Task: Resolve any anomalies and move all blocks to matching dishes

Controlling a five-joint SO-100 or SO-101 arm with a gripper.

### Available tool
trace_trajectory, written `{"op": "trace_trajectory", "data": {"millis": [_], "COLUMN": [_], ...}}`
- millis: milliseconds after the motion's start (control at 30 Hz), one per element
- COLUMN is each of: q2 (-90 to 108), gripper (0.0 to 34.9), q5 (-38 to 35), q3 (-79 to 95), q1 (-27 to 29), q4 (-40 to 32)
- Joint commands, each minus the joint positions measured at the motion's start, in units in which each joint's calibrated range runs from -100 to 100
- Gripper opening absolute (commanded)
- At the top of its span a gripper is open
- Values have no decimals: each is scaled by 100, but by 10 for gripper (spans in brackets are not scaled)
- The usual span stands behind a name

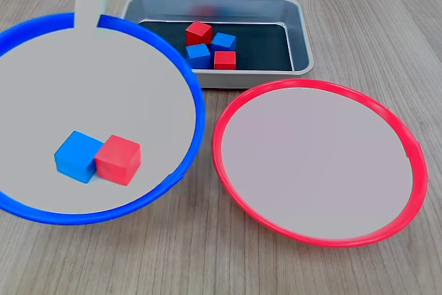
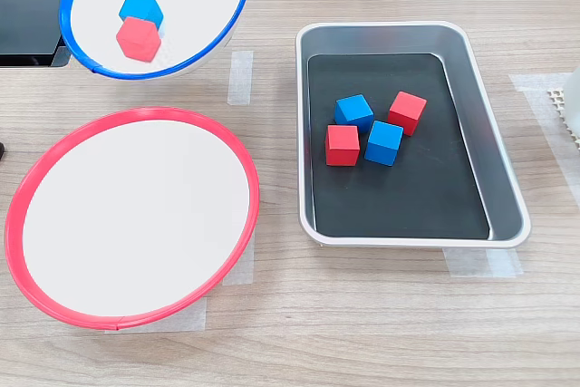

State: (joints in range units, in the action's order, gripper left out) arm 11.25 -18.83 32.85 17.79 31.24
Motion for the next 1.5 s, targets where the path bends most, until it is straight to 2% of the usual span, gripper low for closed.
{"op": "trace_trajectory", "data": {"millis": [0,333,567,900,933,967,1000,1033,1067,1133,1233,1367,1467], "q2": [-157,-516,-592,-703,-703,-695,-678,-652,-584,-464,-174,559,849], "gripper": [0,0,0,2,16,46,58,50,94,123,113,110,104], "q5": [-83,98,39,-366,-415,-454,-498,-537,-625,-723,-840,-972,-957], "q3": [124,416,880,944,989,1044,1107,1153,1244,1271,1226,734,334], "q1": [52,-325,-287,42,52,61,61,61,61,61,108,174,99], "q4": [-470,-850,-1304,-1320,-1329,-1329,-1345,-1337,-1312,-1164,-809,619,1329]}}
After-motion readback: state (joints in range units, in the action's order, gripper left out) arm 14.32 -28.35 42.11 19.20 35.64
